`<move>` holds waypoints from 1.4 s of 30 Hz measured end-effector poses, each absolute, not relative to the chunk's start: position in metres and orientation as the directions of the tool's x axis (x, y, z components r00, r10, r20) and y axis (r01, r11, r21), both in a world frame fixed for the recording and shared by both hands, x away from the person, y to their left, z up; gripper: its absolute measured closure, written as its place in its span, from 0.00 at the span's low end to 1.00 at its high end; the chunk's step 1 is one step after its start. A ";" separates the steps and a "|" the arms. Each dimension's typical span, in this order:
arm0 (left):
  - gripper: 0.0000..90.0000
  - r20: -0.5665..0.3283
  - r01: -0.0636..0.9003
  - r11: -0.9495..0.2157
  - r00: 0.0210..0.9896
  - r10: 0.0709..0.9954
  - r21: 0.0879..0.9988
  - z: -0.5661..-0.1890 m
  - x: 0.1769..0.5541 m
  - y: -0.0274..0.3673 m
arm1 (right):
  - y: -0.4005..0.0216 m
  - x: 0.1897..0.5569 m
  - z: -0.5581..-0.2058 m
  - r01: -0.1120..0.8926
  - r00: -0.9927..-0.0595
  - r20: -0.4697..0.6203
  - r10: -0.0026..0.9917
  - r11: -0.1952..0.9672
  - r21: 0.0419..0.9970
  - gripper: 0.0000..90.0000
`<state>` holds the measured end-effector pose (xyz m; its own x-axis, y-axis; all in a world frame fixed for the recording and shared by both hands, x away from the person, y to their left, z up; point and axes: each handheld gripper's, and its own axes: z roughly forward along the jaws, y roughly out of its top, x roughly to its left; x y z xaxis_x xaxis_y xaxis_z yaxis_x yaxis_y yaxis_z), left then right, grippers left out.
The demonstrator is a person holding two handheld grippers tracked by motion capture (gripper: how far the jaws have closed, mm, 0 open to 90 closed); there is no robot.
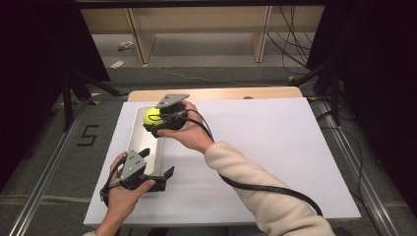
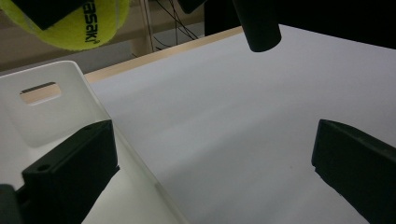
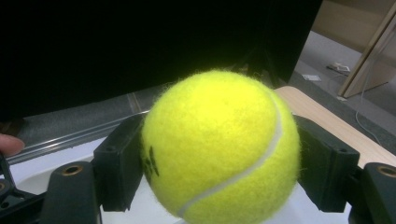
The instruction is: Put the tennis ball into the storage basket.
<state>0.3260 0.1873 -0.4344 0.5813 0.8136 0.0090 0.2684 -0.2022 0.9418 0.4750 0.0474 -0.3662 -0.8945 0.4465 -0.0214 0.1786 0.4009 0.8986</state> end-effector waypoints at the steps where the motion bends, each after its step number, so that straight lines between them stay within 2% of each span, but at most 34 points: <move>1: 0.00 0.008 0.268 -0.201 0.581 0.814 0.942 -0.434 0.326 0.187 | 0.048 0.475 -0.366 0.177 -0.895 -0.022 0.445 0.401 0.899 0.29; 42: 0.00 0.008 0.267 -0.201 0.582 0.813 0.942 -0.434 0.326 0.187 | 0.056 0.484 -0.368 0.194 -0.889 -0.016 0.457 0.410 0.891 0.29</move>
<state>0.3258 0.1871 -0.4342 0.5816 0.8135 0.0084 0.2672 -0.2007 0.9425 0.4840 0.0565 -0.3683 -0.8892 0.4573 -0.0165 0.1944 0.4101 0.8911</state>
